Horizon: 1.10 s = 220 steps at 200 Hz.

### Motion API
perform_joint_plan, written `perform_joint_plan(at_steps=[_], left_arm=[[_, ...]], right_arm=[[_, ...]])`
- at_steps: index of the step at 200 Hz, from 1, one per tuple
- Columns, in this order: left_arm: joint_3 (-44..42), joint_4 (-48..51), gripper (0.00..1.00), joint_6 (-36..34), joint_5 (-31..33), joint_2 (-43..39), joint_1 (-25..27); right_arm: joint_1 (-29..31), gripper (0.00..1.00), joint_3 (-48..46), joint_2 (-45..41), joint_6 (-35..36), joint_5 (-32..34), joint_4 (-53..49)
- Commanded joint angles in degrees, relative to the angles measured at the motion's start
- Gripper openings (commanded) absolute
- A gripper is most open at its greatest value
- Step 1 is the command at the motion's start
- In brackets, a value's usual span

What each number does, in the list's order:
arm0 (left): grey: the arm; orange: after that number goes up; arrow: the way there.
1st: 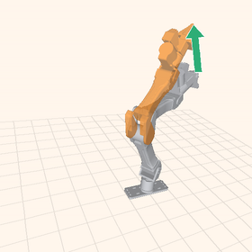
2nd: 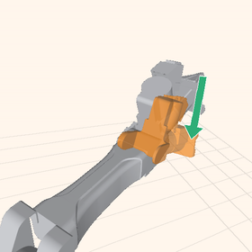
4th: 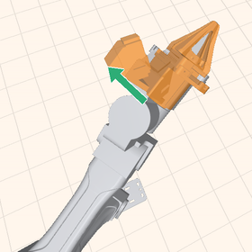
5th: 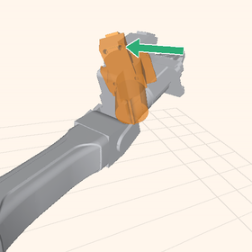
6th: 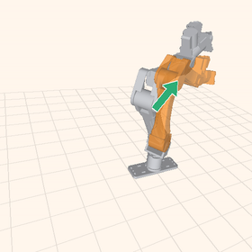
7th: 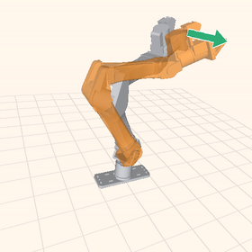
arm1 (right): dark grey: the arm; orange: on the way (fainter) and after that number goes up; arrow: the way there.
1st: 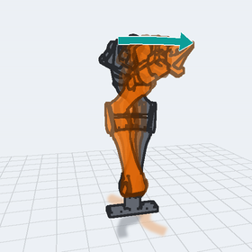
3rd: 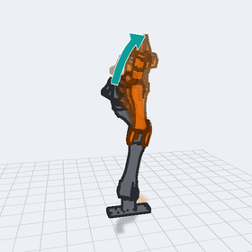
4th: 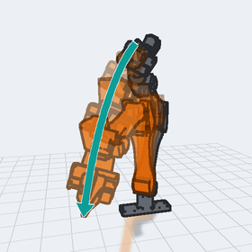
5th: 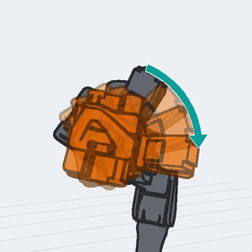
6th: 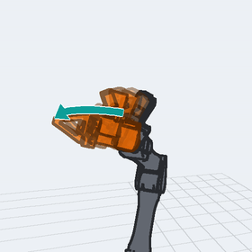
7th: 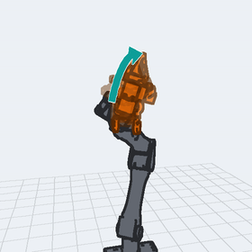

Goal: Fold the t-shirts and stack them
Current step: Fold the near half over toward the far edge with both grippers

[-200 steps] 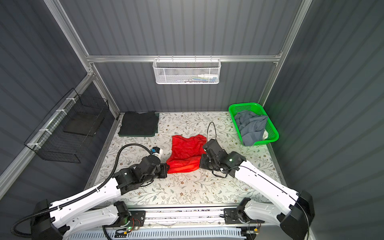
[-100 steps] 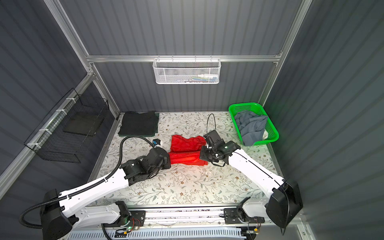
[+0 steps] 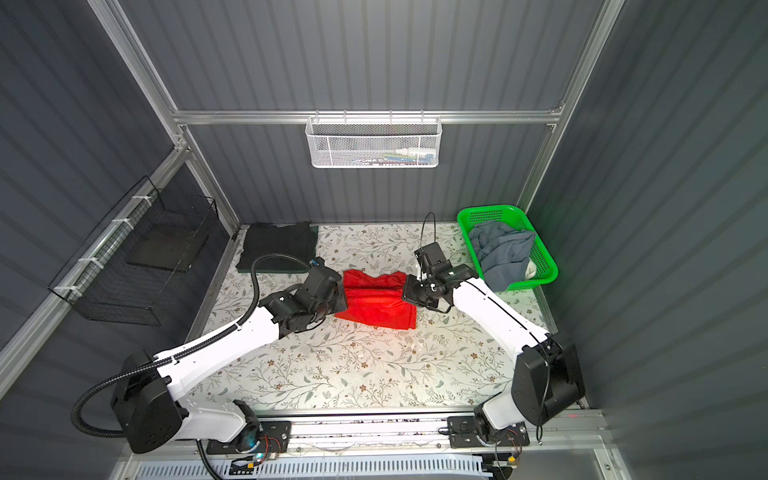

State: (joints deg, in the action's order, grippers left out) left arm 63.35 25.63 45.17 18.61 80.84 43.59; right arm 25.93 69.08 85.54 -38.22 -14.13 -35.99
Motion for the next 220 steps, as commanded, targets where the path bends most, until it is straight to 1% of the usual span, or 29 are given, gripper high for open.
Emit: perform_joint_plan(at_steps=[1, 33, 53, 56, 67, 106, 124, 128, 163, 175, 178, 183, 190, 198, 202, 209, 216, 220], left_arm=[[4.4, -0.9, 0.00, -3.5, -1.3, 2.4, -1.8], [9.4, -0.9, 0.00, -5.0, -2.9, 6.9, -3.5], [11.6, -1.2, 0.00, -5.6, -2.7, 9.2, -4.0], [12.0, -1.2, 0.00, -5.7, -2.7, 9.5, -4.2], [13.1, -1.3, 0.00, -6.0, -3.0, 10.9, -4.8], [16.0, -2.0, 0.00, -6.4, -5.3, 15.1, -7.4], [17.0, -2.1, 0.00, -6.9, -5.9, 17.4, -8.0], [19.2, -2.0, 0.00, -7.1, -6.1, 17.9, -8.1], [23.6, -1.6, 0.00, -7.9, -6.8, 23.2, -9.5], [25.0, -1.4, 0.00, -8.0, -6.7, 25.0, -9.9], [25.3, -1.4, 0.00, -8.2, -6.8, 25.4, -10.0], [25.8, -1.6, 0.00, -8.3, -6.9, 26.2, -10.2], [26.3, -2.4, 0.17, -8.7, -6.7, 27.2, -10.4], [27.0, -3.0, 0.50, -8.9, -5.9, 28.5, -10.7], [27.4, -3.4, 0.63, -8.9, -5.2, 29.2, -10.9], [28.0, -4.5, 0.75, -9.6, -4.2, 30.6, -11.2], [28.9, -5.2, 0.86, -10.6, -2.6, 32.1, -11.5], [29.3, -6.2, 0.91, -11.5, -1.3, 32.8, -11.6]], right_arm=[[-1.5, 0.07, 3.3, 2.4, 2.0, -2.1, 0.7], [-3.4, 0.07, 7.2, 6.4, 2.2, -4.5, 0.2], [-4.2, 0.07, 10.0, 9.0, 2.8, -4.5, -0.7], [-4.3, 0.07, 10.5, 9.5, 2.9, -6.5, -0.9], [-4.8, 0.07, 12.0, 11.1, 3.3, -7.3, -1.5], [-6.7, 0.07, 16.7, 16.3, 4.7, -10.2, -2.4], [-7.5, 0.07, 19.6, 18.3, 5.2, -10.3, -3.6], [-7.7, 0.08, 20.1, 18.7, 5.3, -10.4, -3.7], [-9.0, 0.09, 21.9, 22.3, 5.4, -12.4, -3.6], [-9.3, 0.13, 22.5, 23.8, 5.4, -13.0, -3.5], [-9.4, 0.16, 22.6, 24.2, 5.4, -13.2, -3.6], [-9.6, 0.27, 22.9, 24.8, 5.4, -13.5, -3.5], [-10.0, 0.43, 23.3, 25.8, 5.3, -13.8, -3.5], [-10.5, 0.58, 24.0, 26.9, 5.4, -13.8, -3.6], [-10.7, 0.64, 24.3, 27.4, 5.5, -13.7, -3.9], [-11.2, 0.71, 25.0, 28.2, 6.1, -13.1, -4.3], [-11.6, 0.77, 25.7, 28.7, 6.9, -12.0, -5.0], [-11.7, 0.79, 26.3, 29.0, 7.6, -11.3, -5.7]])
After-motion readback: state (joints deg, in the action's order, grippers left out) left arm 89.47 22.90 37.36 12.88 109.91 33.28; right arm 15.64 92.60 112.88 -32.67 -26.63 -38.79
